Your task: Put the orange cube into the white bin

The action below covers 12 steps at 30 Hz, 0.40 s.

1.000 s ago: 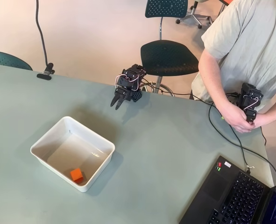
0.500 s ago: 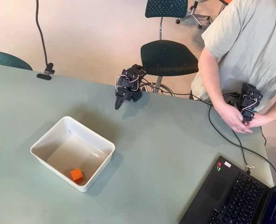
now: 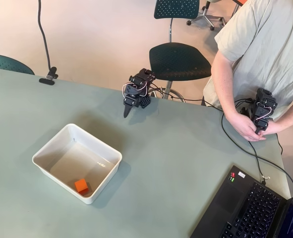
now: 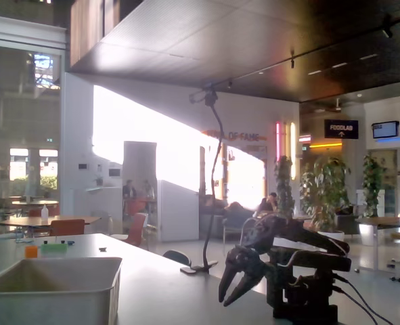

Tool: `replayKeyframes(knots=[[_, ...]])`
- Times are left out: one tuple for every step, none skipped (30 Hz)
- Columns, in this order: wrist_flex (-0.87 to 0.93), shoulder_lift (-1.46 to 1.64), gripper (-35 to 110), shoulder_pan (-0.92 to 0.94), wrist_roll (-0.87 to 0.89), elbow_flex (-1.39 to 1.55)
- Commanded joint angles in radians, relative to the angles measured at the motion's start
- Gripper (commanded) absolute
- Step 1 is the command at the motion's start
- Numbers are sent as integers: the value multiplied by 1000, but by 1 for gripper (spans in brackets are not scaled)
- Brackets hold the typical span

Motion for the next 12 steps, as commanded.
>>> replayKeyframes(knots=[[-12,9,4,8,-5,6],[-12,9,4,8,-3,6],[-12,9,4,8,3,6],[-12,9,4,8,5,8],[-12,9,4,8,5,12],[-12,9,4,8,6,17],[-12,9,4,8,6,20],[-12,9,4,8,6,20],[-12,9,4,8,6,21],[-12,9,4,8,6,21],[-12,9,4,8,6,23],[-12,9,4,8,6,23]])
